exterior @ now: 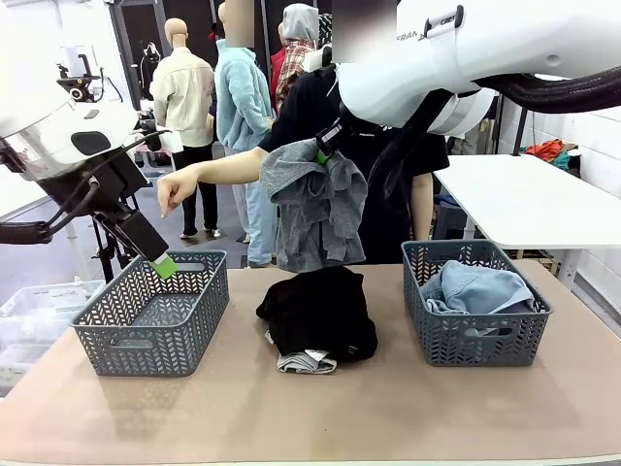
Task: Sort the tops and bottoms.
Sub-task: Sort the clothes according to human instructions.
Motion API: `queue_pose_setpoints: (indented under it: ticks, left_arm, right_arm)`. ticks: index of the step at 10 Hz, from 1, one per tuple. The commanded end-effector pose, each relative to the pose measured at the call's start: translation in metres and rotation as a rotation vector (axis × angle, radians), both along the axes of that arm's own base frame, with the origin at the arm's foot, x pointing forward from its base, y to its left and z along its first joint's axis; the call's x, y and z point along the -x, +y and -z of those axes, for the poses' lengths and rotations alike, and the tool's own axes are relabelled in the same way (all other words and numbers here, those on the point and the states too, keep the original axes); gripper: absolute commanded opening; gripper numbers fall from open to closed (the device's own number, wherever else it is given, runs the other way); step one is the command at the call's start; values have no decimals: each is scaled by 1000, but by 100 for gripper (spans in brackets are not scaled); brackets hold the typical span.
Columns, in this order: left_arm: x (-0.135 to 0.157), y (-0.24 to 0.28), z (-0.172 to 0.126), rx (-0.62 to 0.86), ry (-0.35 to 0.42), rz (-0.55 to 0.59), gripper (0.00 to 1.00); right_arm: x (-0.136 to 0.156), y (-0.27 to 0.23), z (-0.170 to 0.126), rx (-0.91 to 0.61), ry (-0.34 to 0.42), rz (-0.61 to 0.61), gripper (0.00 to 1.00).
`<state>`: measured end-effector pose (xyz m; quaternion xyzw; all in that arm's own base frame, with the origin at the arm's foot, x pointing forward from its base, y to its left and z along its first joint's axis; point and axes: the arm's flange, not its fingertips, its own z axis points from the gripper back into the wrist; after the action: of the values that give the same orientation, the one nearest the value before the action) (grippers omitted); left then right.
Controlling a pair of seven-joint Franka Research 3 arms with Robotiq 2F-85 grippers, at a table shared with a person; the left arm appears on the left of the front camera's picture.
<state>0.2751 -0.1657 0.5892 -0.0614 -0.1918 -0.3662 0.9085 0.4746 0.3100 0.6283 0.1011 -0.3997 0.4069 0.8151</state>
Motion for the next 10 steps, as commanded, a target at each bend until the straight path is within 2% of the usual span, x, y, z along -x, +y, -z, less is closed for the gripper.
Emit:
queue_pose_setpoints:
  ticks: [1, 6, 8, 10]
  left_arm:
    - [0, 2, 1, 3, 5, 0, 100]
    - [0, 0, 0, 0, 0, 0, 100]
    - [15, 16, -24, -58, -10, 75, 100]
    - [29, 43, -49, -80, -68, 71, 100]
  right_arm:
    - [-2, 1, -5, 0, 5, 1, 0]
    - [-2, 1, -5, 0, 5, 1, 0]
    - [-2, 1, -5, 0, 5, 1, 0]
    - [-2, 1, -5, 0, 5, 1, 0]
